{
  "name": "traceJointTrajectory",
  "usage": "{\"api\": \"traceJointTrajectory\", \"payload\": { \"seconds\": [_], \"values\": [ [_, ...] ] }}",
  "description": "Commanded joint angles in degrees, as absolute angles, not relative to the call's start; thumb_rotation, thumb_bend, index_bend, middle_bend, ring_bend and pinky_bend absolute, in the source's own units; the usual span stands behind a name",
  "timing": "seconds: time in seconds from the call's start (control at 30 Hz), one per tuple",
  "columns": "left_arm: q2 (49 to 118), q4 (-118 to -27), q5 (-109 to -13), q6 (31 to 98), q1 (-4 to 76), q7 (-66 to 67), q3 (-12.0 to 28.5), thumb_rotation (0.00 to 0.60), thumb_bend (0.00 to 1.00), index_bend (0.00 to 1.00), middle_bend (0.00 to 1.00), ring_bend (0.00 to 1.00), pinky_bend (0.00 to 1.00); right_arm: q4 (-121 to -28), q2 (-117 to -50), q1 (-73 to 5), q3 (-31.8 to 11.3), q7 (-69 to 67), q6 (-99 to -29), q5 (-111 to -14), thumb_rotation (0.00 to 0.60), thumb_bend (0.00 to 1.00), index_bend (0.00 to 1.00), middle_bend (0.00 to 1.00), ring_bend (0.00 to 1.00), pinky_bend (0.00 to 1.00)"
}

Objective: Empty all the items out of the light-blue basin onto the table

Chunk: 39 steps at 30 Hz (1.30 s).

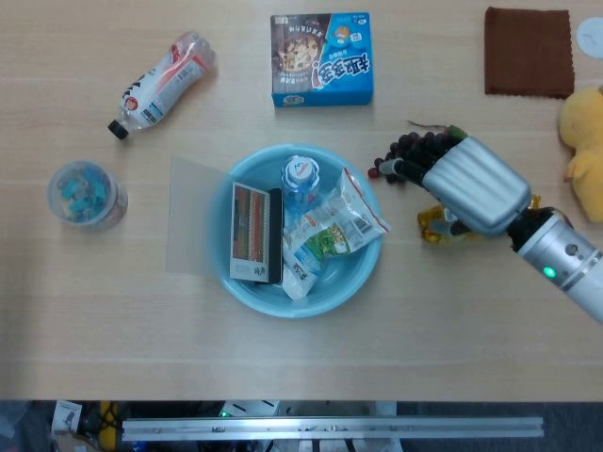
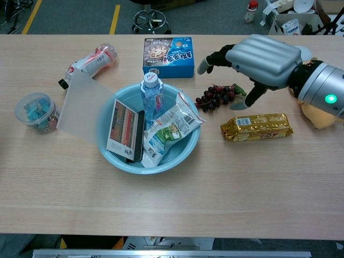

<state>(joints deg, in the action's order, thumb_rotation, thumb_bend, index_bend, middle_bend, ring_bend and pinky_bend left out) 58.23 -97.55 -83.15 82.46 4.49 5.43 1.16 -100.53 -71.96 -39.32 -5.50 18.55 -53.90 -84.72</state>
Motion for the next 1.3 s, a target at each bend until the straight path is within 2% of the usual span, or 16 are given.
{"api": "traceJointTrajectory", "payload": {
  "seconds": [0.03, 0.33, 0.87, 1.3],
  "values": [
    [58.27, -97.63, -83.63, 82.49, 4.51, 5.13, 0.99, 0.600, 0.31, 0.13, 0.23, 0.19, 0.17, -101.61, -74.52, -41.89, -8.45, 20.83, -50.94, -79.03, 0.600, 0.04, 0.26, 0.34, 0.29, 0.46],
    [57.70, -96.97, -83.19, 83.31, 3.47, 3.75, 0.68, 0.600, 0.31, 0.13, 0.23, 0.19, 0.17, -100.83, -81.49, -48.81, -12.64, 30.04, -47.68, -65.65, 0.600, 0.04, 0.23, 0.30, 0.27, 0.46],
    [57.05, -95.50, -82.66, 83.67, 2.34, 1.50, 0.41, 0.600, 0.31, 0.13, 0.23, 0.19, 0.17, -92.44, -90.95, -59.65, -14.86, 37.78, -47.27, -43.72, 0.600, 0.04, 0.23, 0.30, 0.27, 0.46],
    [57.24, -94.71, -82.38, 83.37, 2.21, 0.73, 0.52, 0.600, 0.31, 0.13, 0.23, 0.19, 0.17, -87.76, -94.49, -64.95, -13.95, 37.89, -45.96, -36.00, 0.600, 0.05, 0.23, 0.34, 0.31, 0.49]
  ]
}}
